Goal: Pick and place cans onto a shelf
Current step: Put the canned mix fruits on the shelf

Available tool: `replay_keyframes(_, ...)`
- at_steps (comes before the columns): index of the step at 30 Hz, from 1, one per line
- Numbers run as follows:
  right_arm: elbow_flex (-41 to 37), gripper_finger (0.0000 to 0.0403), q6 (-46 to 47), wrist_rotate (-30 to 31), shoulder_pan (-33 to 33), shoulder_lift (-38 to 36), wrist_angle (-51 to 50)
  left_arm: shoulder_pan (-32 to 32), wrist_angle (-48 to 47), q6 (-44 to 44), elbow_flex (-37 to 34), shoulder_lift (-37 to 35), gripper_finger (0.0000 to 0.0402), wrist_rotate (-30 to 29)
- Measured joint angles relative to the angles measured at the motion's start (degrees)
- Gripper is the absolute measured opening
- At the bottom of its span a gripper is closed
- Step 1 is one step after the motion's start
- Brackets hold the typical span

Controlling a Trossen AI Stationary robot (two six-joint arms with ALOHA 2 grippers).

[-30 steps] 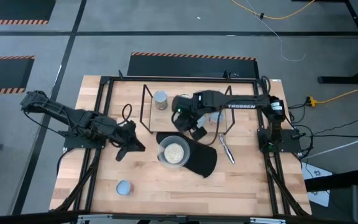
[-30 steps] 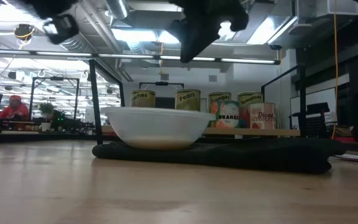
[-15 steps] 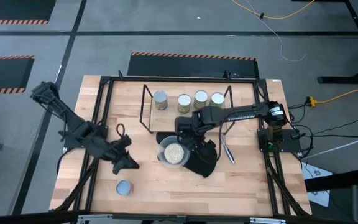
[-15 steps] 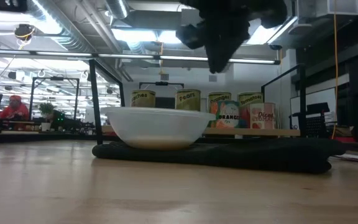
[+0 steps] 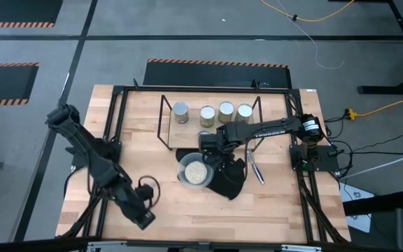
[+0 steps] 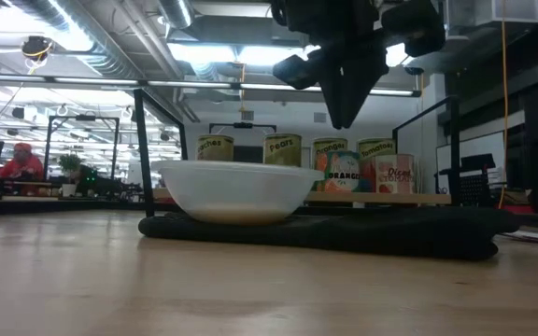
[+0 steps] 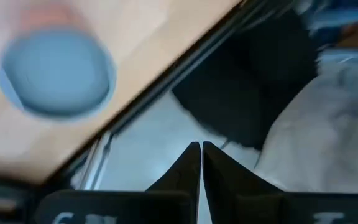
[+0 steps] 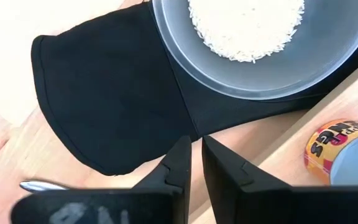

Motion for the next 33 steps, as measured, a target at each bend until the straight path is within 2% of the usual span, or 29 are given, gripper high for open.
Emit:
replay_keyframes(8,-0.03,0.0045,0.0,-0.04,0.01,0.0,0.04,-0.8,0.25,-0.76,0.04,7.89,0.0009,13.44)
replay_keyframes(11,-0.03,0.0045,0.0,-0.04,0.0,0.0,0.07,-0.91,0.25,-0.51,0.04,9.61,0.0009,14.85)
replay_keyframes(17,-0.03,0.0045,0.0,-0.02,0.0,0.0,0.09,-0.9,0.28,-0.35,0.04,10.44,0.0014,13.79)
replay_keyframes(21,-0.03,0.0045,0.0,-0.04,0.0,0.0,0.35,-0.89,0.25,-0.3,0.04,10.44,0.0041,9.88)
replay_keyframes(28,-0.03,0.0045,0.0,-0.02,0.0,0.0,0.37,-0.87,0.02,4.14,0.04,10.44,0.0097,6.4)
replay_keyframes(33,-0.03,0.0045,0.0,-0.04,0.0,0.0,0.48,-0.87,0.01,9.61,0.04,10.44,0.011,2.79)
